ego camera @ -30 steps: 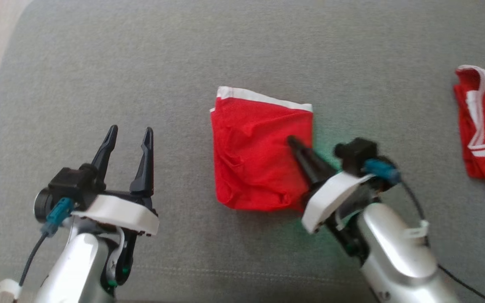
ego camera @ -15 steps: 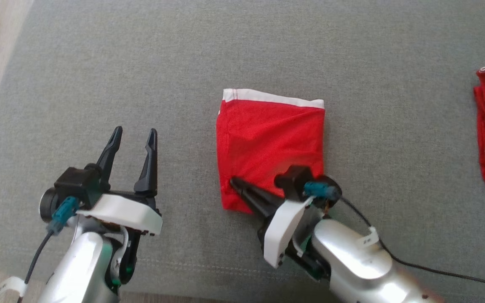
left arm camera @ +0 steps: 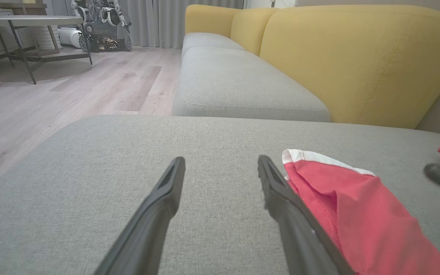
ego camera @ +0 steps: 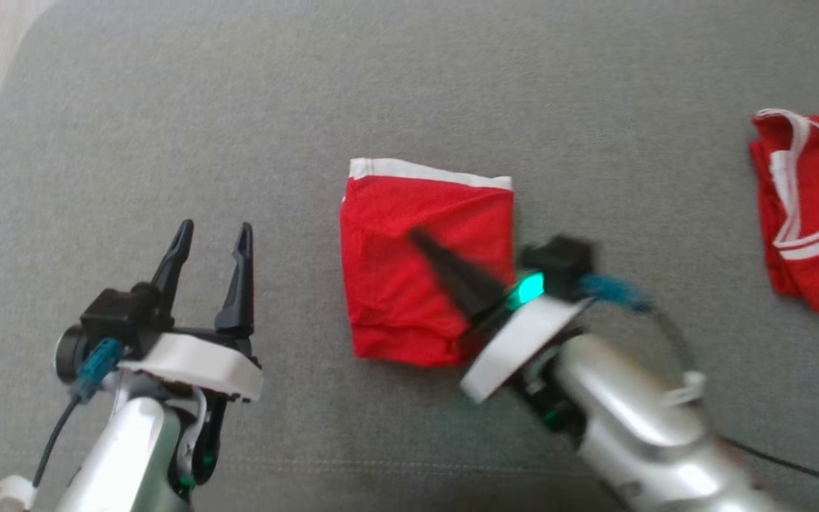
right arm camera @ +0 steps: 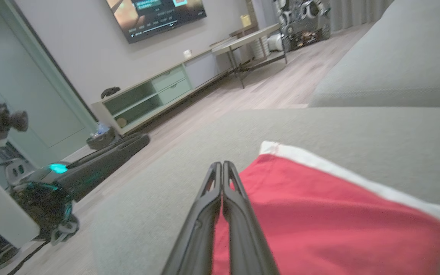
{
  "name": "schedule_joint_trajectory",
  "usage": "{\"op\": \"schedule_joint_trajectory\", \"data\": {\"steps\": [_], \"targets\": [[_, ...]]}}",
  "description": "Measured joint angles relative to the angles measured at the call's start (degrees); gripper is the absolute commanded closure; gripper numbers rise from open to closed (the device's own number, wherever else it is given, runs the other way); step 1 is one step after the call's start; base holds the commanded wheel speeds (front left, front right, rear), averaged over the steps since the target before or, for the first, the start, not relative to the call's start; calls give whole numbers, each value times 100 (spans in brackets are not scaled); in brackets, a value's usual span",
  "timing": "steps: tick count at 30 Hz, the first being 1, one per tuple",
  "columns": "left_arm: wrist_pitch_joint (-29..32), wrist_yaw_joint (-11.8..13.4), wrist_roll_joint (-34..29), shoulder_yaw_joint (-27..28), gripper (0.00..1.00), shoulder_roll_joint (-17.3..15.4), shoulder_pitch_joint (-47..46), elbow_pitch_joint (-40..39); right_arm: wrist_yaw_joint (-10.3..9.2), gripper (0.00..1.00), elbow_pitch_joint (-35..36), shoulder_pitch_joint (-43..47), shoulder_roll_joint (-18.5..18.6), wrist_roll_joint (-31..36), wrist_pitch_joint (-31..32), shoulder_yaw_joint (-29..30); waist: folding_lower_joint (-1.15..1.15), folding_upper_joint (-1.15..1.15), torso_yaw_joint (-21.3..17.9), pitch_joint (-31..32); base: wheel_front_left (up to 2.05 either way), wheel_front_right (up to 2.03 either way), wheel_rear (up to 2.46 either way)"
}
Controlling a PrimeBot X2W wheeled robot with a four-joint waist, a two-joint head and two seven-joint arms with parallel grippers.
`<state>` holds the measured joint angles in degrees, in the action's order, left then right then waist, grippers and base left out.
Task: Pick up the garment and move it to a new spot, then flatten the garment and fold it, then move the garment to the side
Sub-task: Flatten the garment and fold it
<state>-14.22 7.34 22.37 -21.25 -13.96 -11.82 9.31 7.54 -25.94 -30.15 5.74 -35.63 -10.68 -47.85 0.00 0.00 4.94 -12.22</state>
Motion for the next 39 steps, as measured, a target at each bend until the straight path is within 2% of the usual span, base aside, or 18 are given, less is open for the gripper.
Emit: {"op": "schedule_joint_trajectory", "data": {"steps": [1, 2, 4, 5, 12, 14, 20, 24, 39], "targets": [[0, 26, 0, 9, 0, -16, 18, -9, 0, 96, 109, 54, 94, 35, 0, 218, 0, 0, -38, 32, 0, 0, 0], [0, 43, 0, 27, 0, -31, 43, -21, 0, 96, 197, 130, 192, 79, 1, 483, 0, 0, -78, 63, 0, 0, 0], [0, 75, 0, 66, 0, -51, 113, -86, 0, 51, 354, 349, 380, 242, 5, 1107, 0, 0, -157, 114, 0, 0, 0], [0, 83, 0, 80, 0, -59, 136, -119, 0, 0, 420, 478, 447, 360, 10, 1434, 0, 0, -194, 138, 0, 0, 0], [2, 132, -1, 120, 0, -177, 230, -335, 0, 0, 1026, 1305, 479, 1365, 321, 3500, 0, 0, -354, 239, 0, 0, 0], [3, 170, -1, 120, 0, -210, 233, -380, 0, 0, 1278, 1508, 403, 1628, 474, 3893, 0, 0, -372, 270, 0, 0, 0], [112, 182, -1, 103, 0, -289, 419, -488, 0, 0, 1997, 2120, 162, 2039, 887, 4595, 0, 0, -419, 456, 0, 0, 0], [162, 181, -1, 33, 0, -374, 613, -502, 0, 0, 2349, 2578, 53, 2206, 1179, 4867, 0, 0, -437, 622, 0, 0, 0], [376, 328, 57, -43, 0, -542, 1227, -608, 0, 0, 3019, 3368, -76, 2414, 1763, 4974, 0, 0, -477, 1242, 0, 0, 0]]}}
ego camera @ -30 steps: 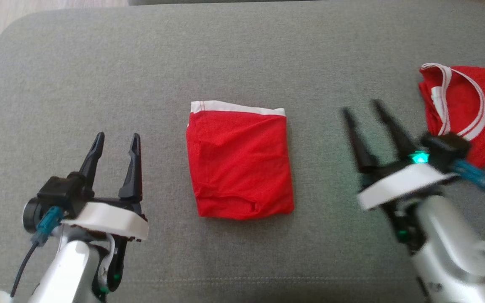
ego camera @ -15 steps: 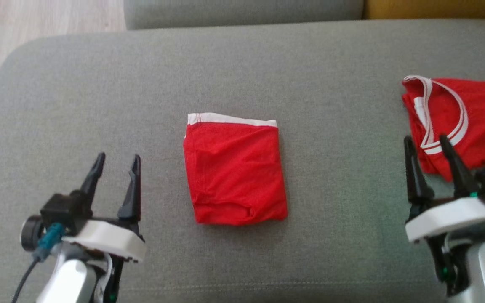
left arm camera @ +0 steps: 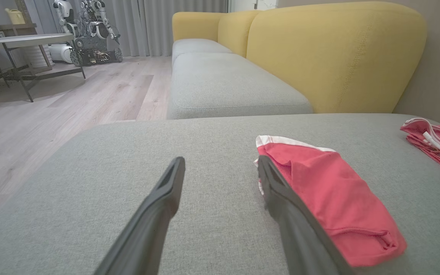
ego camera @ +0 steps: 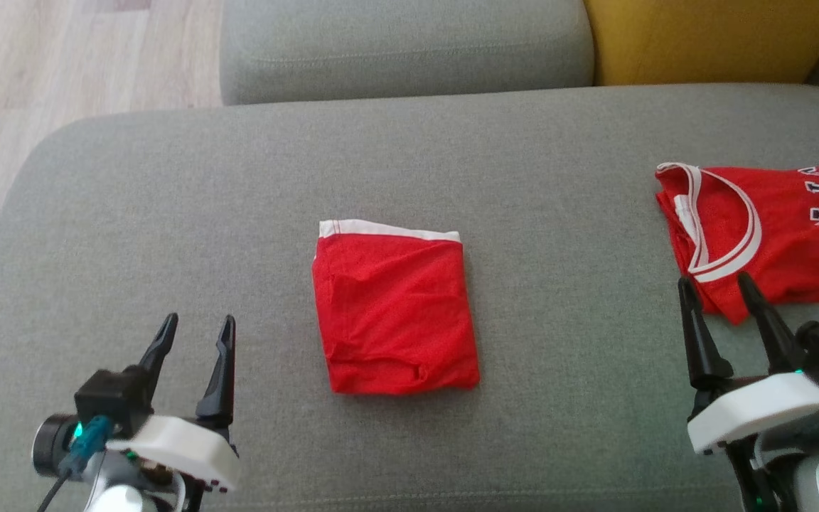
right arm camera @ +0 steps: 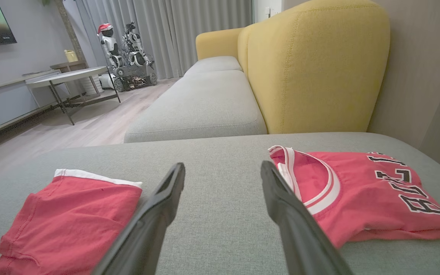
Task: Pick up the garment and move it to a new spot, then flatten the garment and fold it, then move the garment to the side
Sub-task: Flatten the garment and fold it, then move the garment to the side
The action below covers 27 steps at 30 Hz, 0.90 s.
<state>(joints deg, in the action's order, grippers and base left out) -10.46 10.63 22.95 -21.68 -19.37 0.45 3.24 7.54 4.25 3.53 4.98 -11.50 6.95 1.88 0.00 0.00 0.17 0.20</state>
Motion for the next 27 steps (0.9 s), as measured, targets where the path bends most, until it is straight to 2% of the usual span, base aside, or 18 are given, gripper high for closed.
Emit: {"op": "schedule_joint_trajectory", "data": {"steps": [21, 27], "targets": [[115, 245, 43, 8, 0, -86, 195, -246, 0, 0, 178, 199, -27, 34, 122, -70, 0, 0, 29, 174, 0, 0, 0], [111, 247, 43, 12, 0, -112, 194, -227, 0, 0, 175, 197, -29, 33, 123, -71, 0, 0, 18, 155, 0, 0, 0]]}}
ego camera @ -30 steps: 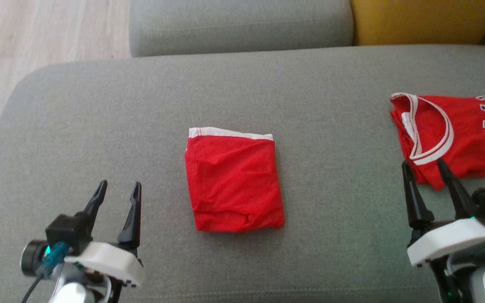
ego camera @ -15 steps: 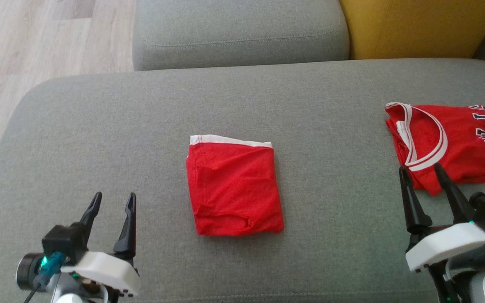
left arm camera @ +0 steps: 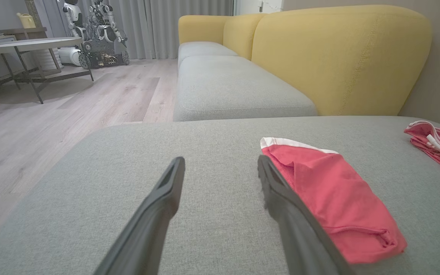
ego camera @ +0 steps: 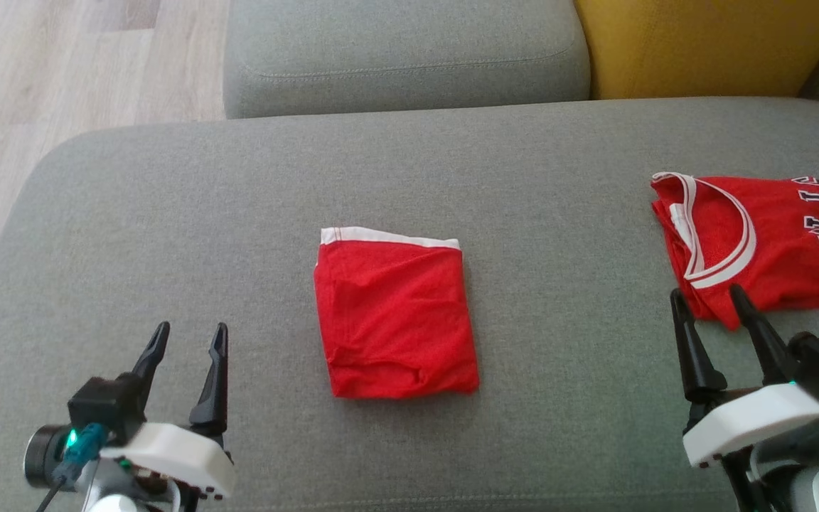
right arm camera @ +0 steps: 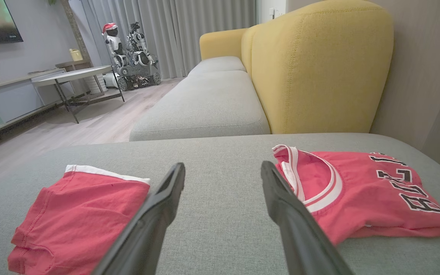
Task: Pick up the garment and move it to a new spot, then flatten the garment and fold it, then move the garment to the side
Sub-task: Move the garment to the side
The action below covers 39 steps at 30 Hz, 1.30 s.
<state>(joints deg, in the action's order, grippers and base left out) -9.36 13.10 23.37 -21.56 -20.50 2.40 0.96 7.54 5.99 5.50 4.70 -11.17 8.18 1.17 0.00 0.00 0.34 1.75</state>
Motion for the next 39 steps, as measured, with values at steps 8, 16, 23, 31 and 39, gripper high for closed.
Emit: {"op": "schedule_joint_trajectory", "data": {"steps": [8, 16, 23, 31, 39], "targets": [[-9, 1, 26, 0, 0, -3, -1, 32, 0, 0, -20, -1, -2, 0, -1, 1, 0, 0, 14, -12, 0, 0, 0], [-41, 3, 49, -3, 0, -8, -2, 33, 0, 0, -22, -4, -3, 1, -1, 3, 0, 0, 27, -31, 0, 0, 0], [-58, 9, 48, -9, 0, -18, -26, 4, 0, 0, -90, -33, 5, 12, 0, 8, 0, 0, 77, -112, 0, 0, 0], [-94, 42, 41, -66, 0, 19, -492, -78, 0, 0, -745, -721, 62, 57, 76, -315, 0, 0, 365, -460, 0, 0, 0], [-242, -103, 40, -197, 0, 176, -756, 83, 0, 0, -2479, -1604, -54, -205, 56, -1261, 0, 0, 816, -810, 0, 0, 0]]}}
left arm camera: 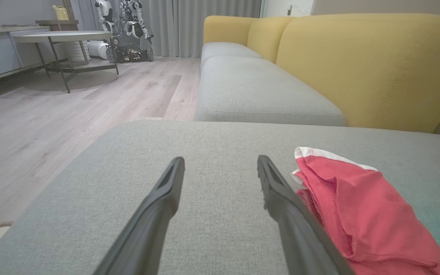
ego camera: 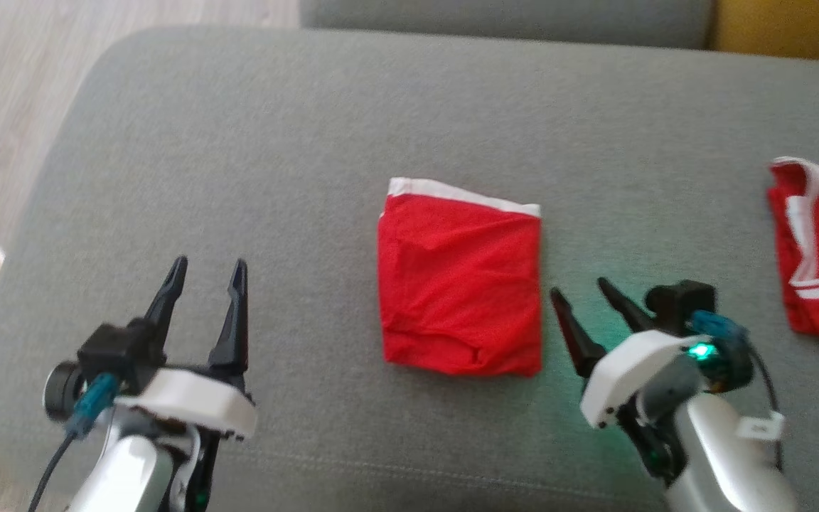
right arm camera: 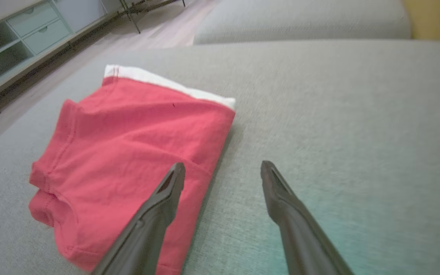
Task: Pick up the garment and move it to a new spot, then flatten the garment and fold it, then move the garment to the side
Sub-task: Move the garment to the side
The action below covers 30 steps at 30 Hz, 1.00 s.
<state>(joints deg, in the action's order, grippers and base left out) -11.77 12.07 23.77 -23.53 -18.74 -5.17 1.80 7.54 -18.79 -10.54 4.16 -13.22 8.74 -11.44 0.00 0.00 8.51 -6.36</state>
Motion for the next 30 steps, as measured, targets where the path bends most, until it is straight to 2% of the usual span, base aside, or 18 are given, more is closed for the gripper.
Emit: {"op": "schedule_joint_trajectory", "data": {"steps": [7, 12, 13, 14, 24, 27, 30], "targets": [[-113, -86, -8, -78, 0, 155, -399, 113, 0, 0, -1517, -698, -48, -272, -170, -432, 0, 0, 327, -326, 0, 0, 0], [-155, -100, -8, -74, 0, 213, -446, 243, 0, 0, -1816, -1030, -33, -667, -186, -844, 0, 0, 402, -466, 0, 0, 0], [-178, -100, -8, -68, 0, 229, -449, 255, 0, 58, -1857, -1078, -34, -717, -187, -918, 0, 0, 388, -468, 0, 0, 0], [-185, -99, -8, -59, 0, 233, -449, 260, 0, 100, -1900, -1124, -35, -772, -188, -993, 0, 0, 367, -468, 0, 0, 0], [-197, -107, -7, -18, 0, 220, -449, 274, 0, 100, -2009, -1267, -73, -816, -319, -1340, 0, 0, -109, -467, 0, 0, 0], [-194, -119, -7, -18, 0, 194, -446, 269, 0, 100, -1879, -1266, 63, -724, -293, -1441, 0, 0, -358, -454, 0, 0, 0], [-193, -131, 4, -13, 0, 153, -443, 259, 0, 100, -1674, -1252, 381, -678, -166, -1472, 0, 0, -648, -414, 0, 0, 0]]}}
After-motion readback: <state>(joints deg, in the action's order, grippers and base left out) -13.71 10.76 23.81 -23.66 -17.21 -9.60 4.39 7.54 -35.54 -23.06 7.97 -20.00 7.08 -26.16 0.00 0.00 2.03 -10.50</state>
